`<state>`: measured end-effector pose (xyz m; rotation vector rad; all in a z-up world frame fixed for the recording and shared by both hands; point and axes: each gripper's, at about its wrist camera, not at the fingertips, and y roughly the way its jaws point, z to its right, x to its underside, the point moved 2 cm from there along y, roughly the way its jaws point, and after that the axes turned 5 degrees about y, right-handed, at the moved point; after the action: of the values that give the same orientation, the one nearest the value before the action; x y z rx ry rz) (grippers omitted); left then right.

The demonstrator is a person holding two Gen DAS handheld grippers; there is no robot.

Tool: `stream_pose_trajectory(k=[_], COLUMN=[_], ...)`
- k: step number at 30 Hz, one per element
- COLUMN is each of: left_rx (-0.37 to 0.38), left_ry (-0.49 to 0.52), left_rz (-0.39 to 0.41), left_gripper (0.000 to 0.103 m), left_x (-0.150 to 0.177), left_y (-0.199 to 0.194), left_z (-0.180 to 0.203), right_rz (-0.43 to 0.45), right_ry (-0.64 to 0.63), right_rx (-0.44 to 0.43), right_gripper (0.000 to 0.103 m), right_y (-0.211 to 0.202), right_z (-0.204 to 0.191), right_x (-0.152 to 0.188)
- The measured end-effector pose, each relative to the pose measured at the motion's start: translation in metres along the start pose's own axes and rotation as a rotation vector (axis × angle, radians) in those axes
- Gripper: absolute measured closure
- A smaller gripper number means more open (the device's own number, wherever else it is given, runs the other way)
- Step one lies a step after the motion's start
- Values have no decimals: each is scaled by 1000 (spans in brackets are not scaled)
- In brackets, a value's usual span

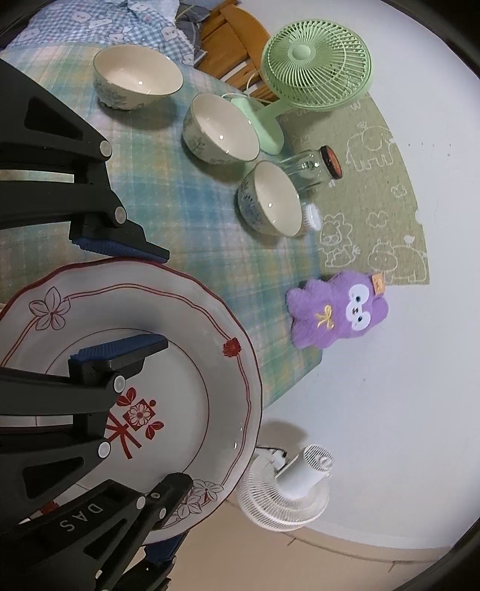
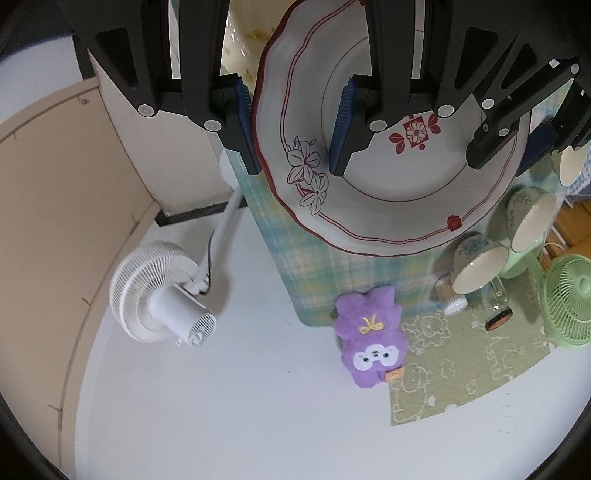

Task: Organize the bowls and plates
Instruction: 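Carry the red-rimmed white plate toward the flower plate stack, then lower the white plate onto the flower plate stack with both grippers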

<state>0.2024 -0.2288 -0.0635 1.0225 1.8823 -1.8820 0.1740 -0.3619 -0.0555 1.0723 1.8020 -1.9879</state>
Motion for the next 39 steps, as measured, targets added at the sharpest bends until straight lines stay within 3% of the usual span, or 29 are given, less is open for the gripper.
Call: stream_pose_trajectory(k=[16,39], left_rx=[49,81], left_ry=[59,81], left_rz=[-6,-98], left_gripper=[64,64], left_x=[31,83], left_y=[-4,-1], left_z=[26,51], right_rz=[-23,-99], right_ry=[41,25], right_rx=[33,47], right_gripper=[62,62], right_y=[-1,6], right_z=[26,53], right_x=[38,88])
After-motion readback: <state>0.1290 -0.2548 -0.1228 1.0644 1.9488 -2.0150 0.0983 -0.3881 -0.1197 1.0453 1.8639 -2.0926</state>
